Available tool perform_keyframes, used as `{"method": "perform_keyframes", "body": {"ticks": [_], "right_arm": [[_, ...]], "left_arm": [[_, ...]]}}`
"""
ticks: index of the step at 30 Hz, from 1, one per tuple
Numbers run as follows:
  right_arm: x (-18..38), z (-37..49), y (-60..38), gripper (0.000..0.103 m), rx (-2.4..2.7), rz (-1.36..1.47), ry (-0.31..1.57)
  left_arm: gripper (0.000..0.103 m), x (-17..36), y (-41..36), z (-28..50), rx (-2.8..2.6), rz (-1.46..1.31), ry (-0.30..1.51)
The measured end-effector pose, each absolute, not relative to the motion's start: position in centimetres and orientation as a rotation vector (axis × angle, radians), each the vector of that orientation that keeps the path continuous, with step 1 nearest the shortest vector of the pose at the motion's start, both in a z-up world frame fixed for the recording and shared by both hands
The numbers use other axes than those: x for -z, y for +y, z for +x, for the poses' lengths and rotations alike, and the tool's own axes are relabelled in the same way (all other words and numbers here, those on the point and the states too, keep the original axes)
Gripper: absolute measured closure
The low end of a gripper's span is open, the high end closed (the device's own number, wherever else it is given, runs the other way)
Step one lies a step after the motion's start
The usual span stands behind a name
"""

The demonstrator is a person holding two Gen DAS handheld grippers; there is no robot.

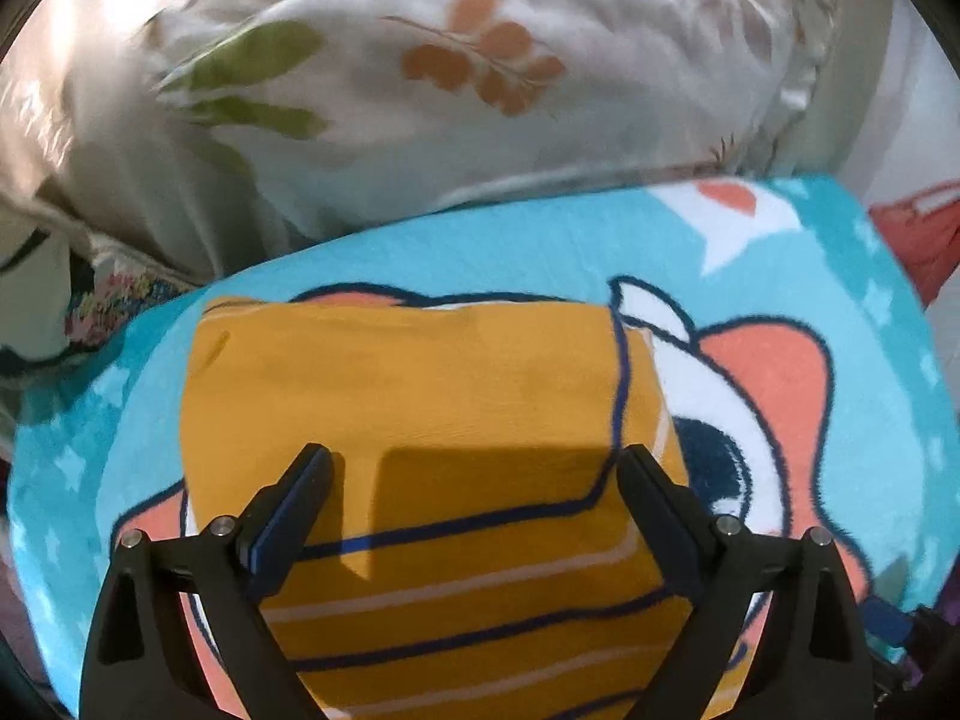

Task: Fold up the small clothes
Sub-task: 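Grasp the bundle edge with the left tool and fold it over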

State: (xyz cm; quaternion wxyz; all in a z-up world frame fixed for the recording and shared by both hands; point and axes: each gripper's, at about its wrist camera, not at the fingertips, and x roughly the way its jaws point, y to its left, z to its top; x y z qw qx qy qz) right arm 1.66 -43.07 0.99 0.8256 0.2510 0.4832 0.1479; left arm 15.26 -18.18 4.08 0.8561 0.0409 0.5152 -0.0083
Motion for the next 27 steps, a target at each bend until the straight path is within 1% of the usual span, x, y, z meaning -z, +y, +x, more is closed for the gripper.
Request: {"method": "perform_keyframes", "body": {"ticks": [4, 7, 10, 16, 19, 24, 27], "right_arm": [[-2.6, 2.3, -39.4, 0.044, -0.465, 0.506, 0.982], [-2.6, 2.6, -36.5, 0.044, -0.558, 0.468, 0.993], [-1.9, 3.1, -34.2, 0.042, -0.590, 0.426, 1.015], [1.1, 4.8, -32.4, 0.042, -0.494, 0.389, 1.115], [1.4, 4.8, -32.4, 0.042, -0.470, 0.396, 1.131], [-2.3, 3.3, -33.9, 0.042, -0.417, 0.376, 1.025], [-4.0, 2.8, -33.8, 0.042, -0.432, 0.379, 0.958]], "left_arm": [[0.008, -3.1, -15.2, 16.7, -0.031, 0.071, 1.112], [0.008, -2.6, -14.8, 17.9, -0.009, 0.088, 1.140], [0.008, -2.2, -15.0, 18.7, 0.013, 0.109, 1.161], [0.006, -1.2, -13.7, 20.4, 0.066, 0.058, 1.201], [0.006, -1.9, -13.0, 20.3, 0.071, 0.046, 1.178], [0.006, -4.7, -10.6, 17.8, 0.034, -0.003, 1.103], [0.006, -5.1, -8.5, 16.0, 0.005, -0.048, 1.090]]}}
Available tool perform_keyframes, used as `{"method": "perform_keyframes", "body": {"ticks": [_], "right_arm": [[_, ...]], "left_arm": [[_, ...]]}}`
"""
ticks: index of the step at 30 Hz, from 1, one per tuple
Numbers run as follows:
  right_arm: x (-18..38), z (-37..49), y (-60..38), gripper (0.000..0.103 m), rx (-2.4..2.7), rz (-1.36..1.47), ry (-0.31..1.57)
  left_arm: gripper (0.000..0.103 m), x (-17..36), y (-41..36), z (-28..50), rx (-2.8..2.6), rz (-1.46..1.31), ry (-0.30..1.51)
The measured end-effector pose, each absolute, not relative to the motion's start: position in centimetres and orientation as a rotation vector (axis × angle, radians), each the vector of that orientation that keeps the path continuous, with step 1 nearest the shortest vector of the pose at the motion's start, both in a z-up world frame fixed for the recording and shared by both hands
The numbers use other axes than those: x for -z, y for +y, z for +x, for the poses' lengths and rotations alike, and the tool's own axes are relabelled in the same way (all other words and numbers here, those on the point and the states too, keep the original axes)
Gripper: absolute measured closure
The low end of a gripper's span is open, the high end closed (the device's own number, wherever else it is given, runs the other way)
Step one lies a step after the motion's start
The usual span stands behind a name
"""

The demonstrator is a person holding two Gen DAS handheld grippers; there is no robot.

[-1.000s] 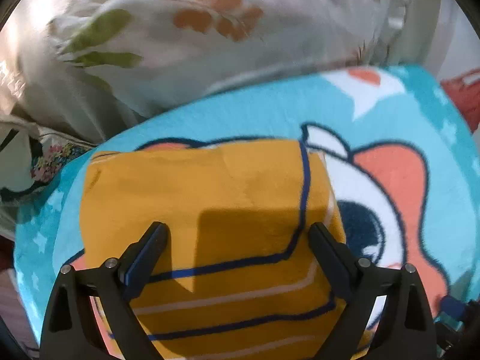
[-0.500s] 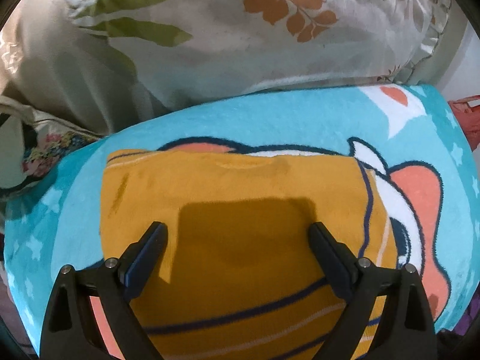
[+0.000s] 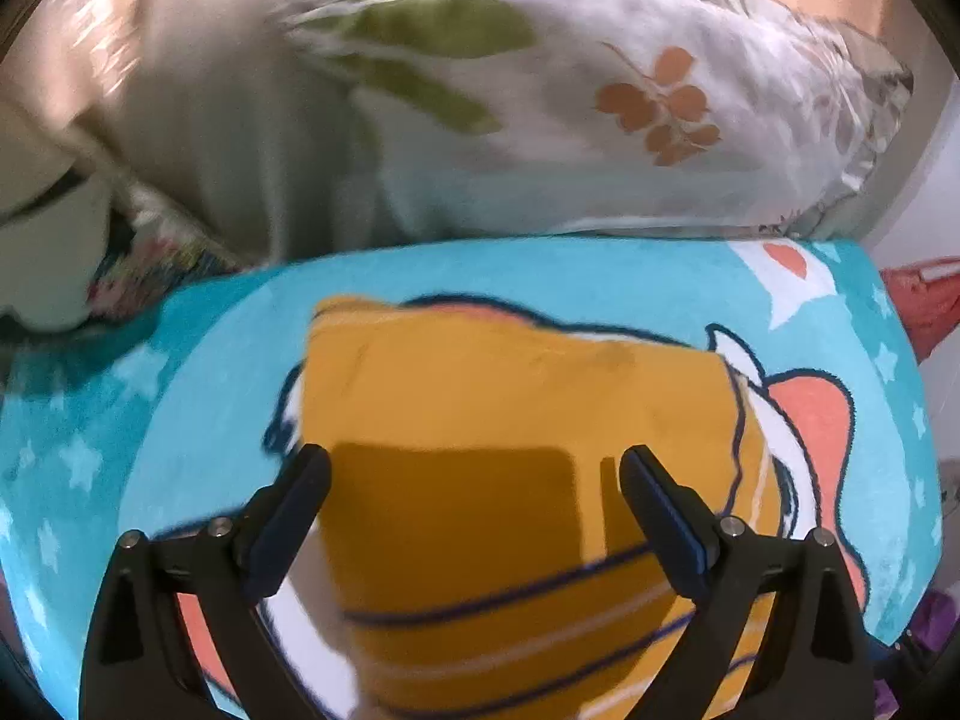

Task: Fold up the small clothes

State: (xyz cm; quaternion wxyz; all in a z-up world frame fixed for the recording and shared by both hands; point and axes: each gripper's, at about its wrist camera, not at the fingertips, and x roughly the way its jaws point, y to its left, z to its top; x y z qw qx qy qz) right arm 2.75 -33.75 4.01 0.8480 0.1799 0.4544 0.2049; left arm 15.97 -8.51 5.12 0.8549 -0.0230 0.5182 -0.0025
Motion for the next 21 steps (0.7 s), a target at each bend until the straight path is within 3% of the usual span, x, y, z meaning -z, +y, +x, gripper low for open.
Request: {"method": "perform_keyframes", "body": {"ticks": [8, 16, 21], "right_arm": [[0.7, 4.1, -29.4, 0.040, -0.439, 0.276, 1.103], [0.0, 4.1, -30.0, 0.038, -0.414, 0.272, 1.110], [-0.4, 2.9, -30.6, 0.038, -0.396, 0.273, 1.106]], "left_arm": [[0.002, -0.6, -3.9, 16.1, 0.019, -0.299, 1.193], [0.002, -3.7, -3.9, 12.0, -0.037, -0.185, 1.112], [0.002, -1.9, -2.8, 8.8, -0.087, -0.184, 1.136]]}}
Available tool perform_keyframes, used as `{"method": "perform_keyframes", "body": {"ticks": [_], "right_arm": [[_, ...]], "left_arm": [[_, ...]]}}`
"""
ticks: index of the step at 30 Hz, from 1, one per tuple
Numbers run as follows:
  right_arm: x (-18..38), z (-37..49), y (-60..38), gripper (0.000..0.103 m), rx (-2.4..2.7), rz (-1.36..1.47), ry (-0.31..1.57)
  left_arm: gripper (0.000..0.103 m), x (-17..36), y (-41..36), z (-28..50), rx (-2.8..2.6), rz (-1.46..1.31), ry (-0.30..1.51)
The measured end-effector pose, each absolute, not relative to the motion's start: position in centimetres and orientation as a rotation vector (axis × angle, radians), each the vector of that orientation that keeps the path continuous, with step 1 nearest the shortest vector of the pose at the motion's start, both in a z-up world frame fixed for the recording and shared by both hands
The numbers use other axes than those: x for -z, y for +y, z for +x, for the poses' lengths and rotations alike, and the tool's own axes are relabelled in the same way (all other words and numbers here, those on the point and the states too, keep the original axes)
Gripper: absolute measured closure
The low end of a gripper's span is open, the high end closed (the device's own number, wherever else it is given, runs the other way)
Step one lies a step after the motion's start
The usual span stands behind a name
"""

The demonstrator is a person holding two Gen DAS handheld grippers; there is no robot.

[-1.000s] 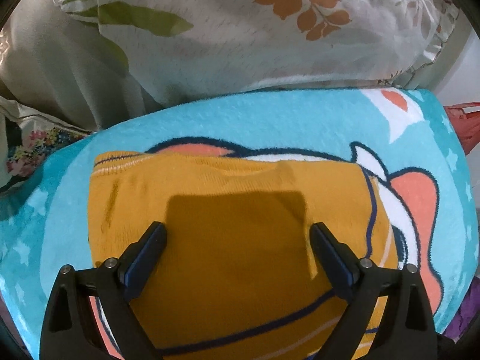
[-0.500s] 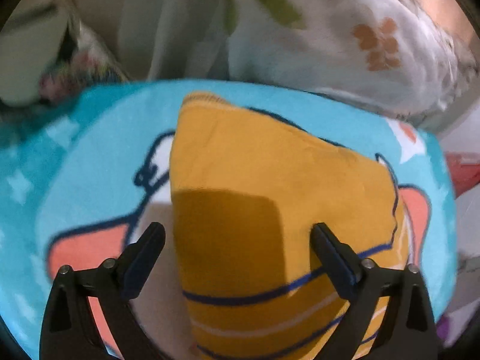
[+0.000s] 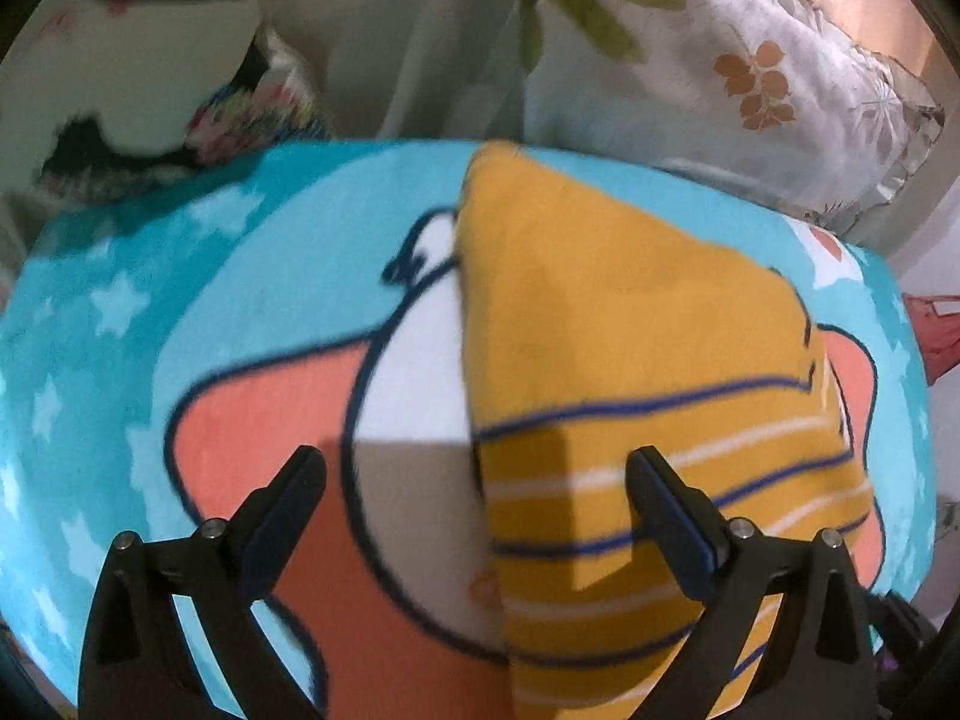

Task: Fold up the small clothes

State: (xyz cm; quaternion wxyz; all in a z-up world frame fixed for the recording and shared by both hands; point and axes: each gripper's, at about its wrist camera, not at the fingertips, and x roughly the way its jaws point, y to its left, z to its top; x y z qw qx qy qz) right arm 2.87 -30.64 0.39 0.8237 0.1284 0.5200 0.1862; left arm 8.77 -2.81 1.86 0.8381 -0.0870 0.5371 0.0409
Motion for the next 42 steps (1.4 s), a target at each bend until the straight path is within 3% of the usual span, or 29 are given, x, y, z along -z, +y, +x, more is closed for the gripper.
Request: {"method": "perform_keyframes", "body": {"ticks": [7, 14, 19, 29, 42], "right_arm": [[-1.3, 2.0, -32.2, 0.038, -0.343, 0.246, 1.091], [-4.4, 2.6, -29.4, 0.038, -0.425, 0.196, 0.994], [-2.1, 4.1, -27.1, 0.038, -0.408, 0.134, 1.049], [0.5, 0.7, -32.0, 0.035, -0.346, 0.197, 1.143], [1.1, -2.0, -34.0, 0.034, -0.310, 0.173, 1.176]], "left_arm": [[0.004, -2.9, 0.8, 3.5, -0.192, -0.241, 1.091], [0.004, -4.1, -1.4, 3.6, -0.136, -0.219, 1.057], [0.004, -1.8, -2.8, 2.6, -0.147, -0.241, 1.136], [0.004, -2.1, -4.5, -3.6, -0.242, -0.235, 1.128], [0.004, 0.5, -8.2, -7.6, -0.237, -0.200, 1.215]]}}
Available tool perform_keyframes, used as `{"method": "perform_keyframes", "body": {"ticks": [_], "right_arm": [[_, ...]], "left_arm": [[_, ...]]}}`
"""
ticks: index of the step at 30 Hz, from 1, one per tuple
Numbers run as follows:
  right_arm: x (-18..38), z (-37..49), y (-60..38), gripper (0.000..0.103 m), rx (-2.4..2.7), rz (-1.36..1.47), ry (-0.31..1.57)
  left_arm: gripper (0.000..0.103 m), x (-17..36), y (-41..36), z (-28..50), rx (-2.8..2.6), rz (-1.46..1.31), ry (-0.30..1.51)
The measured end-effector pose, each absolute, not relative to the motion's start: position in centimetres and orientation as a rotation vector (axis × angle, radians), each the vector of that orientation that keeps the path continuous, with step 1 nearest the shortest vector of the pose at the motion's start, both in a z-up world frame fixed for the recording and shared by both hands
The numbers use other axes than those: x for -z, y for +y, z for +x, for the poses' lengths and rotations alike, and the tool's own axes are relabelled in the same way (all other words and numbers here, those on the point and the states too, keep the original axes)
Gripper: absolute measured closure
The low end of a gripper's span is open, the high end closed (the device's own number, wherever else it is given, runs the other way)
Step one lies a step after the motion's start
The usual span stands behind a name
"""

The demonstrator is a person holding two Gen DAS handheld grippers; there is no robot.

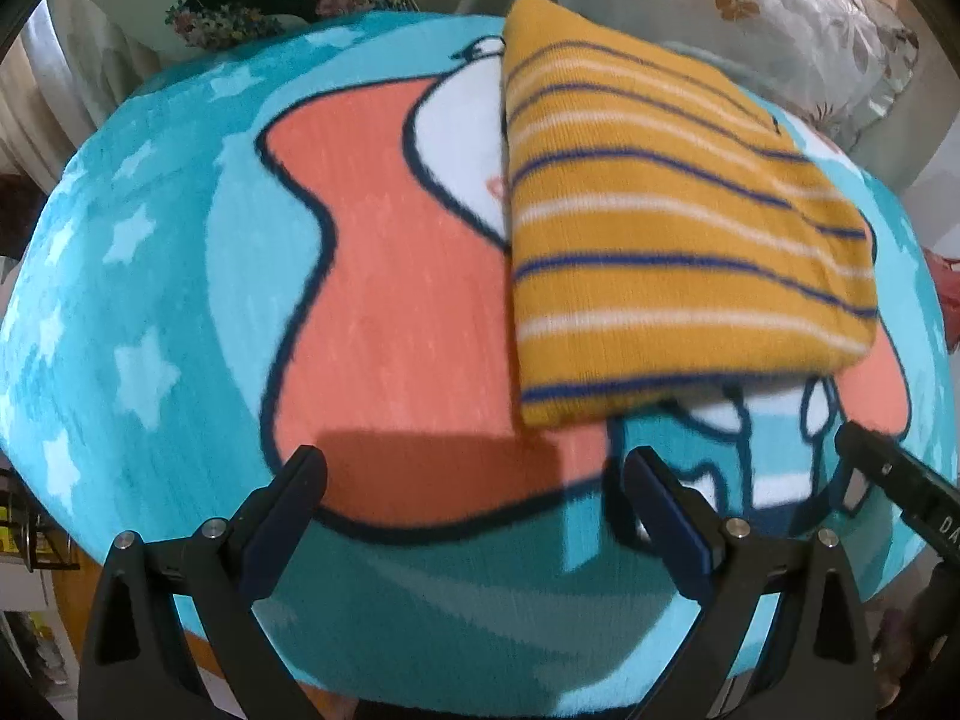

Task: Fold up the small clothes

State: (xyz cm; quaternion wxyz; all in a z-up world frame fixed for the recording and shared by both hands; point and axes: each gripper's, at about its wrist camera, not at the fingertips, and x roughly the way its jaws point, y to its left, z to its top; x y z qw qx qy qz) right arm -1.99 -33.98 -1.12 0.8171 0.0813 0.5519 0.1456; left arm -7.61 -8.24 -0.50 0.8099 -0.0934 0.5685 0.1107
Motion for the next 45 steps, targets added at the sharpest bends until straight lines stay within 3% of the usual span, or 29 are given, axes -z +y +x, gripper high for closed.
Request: {"method": "perform_keyframes", "body": {"ticks": [20, 32, 38, 45], "right_arm": [[1.4, -3.4, -34.2, 0.030, -0.338, 0.144, 1.170], [1.7, -3.2, -33.3, 0.013, -0.368, 0.130, 1.167], [1.0, -2.9, -33.6, 0.013, -0.375, 0.171, 1.142], [-2.9, -3.2, -33.3, 0.013, -0.335, 0.101, 0.962]], "left_arm": [[0.000, 2.2, -8.7, -8.4, -0.291, -0.204, 1.253], [0.000, 1.9, -8.1, -6.7, -0.314, -0.239, 1.212], [0.000, 0.0, -8.0, -6.9, -0.315, -0.267, 1.173], [0.000, -4.1, -11.2, -7.6, -0.278, -0.149, 1.058]]}}
